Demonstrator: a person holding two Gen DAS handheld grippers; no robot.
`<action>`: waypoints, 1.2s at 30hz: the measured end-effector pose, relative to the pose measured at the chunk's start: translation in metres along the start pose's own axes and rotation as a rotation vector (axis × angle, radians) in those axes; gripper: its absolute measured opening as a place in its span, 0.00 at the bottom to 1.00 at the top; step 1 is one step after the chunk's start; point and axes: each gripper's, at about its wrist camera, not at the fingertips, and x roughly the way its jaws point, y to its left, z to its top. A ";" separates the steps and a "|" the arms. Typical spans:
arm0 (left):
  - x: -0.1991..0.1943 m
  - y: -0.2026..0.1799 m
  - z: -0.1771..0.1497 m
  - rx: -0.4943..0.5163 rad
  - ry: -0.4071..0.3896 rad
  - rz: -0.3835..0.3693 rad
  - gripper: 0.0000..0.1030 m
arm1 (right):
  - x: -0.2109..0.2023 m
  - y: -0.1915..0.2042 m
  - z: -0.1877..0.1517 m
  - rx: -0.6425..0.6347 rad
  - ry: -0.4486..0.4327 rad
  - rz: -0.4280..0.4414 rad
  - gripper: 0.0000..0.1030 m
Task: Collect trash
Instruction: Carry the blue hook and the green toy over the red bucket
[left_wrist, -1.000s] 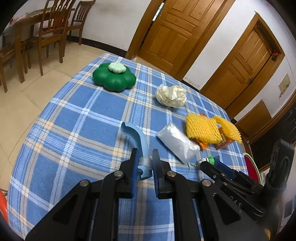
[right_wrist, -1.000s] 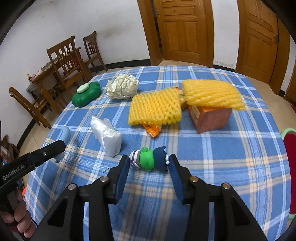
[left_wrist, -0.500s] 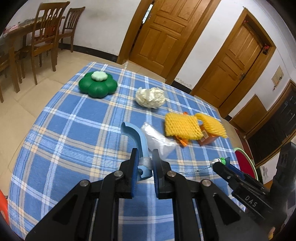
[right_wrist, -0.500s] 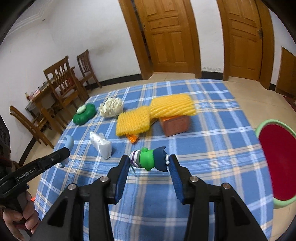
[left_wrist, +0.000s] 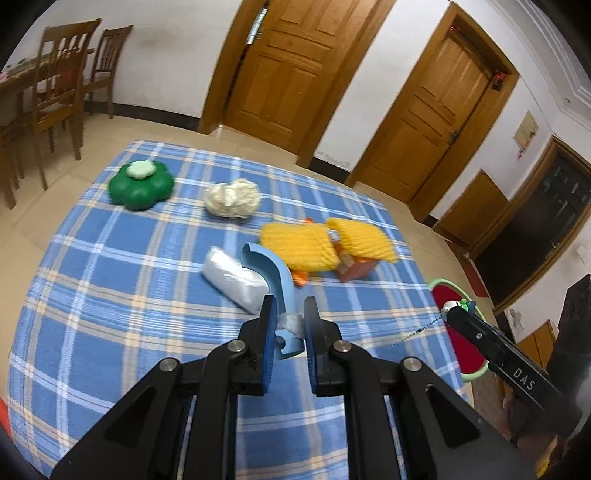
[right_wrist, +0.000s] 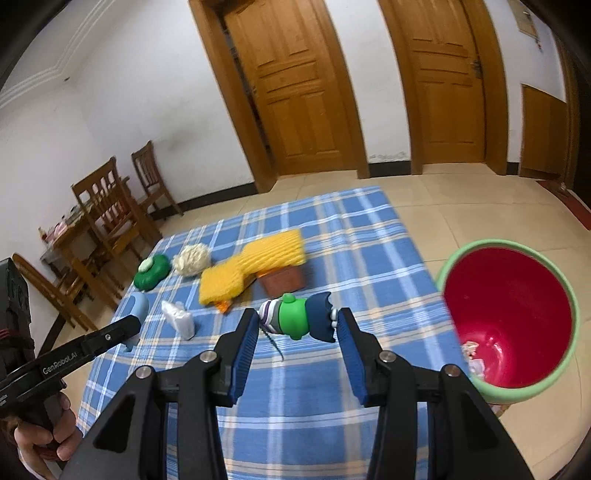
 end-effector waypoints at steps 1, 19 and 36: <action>0.000 -0.005 0.001 0.008 0.002 -0.010 0.13 | -0.003 -0.005 0.000 0.009 -0.006 -0.006 0.46; 0.033 -0.112 0.001 0.198 0.086 -0.136 0.13 | -0.044 -0.119 -0.003 0.228 -0.091 -0.158 0.46; 0.095 -0.201 -0.018 0.360 0.202 -0.197 0.13 | -0.044 -0.205 -0.026 0.405 -0.081 -0.242 0.48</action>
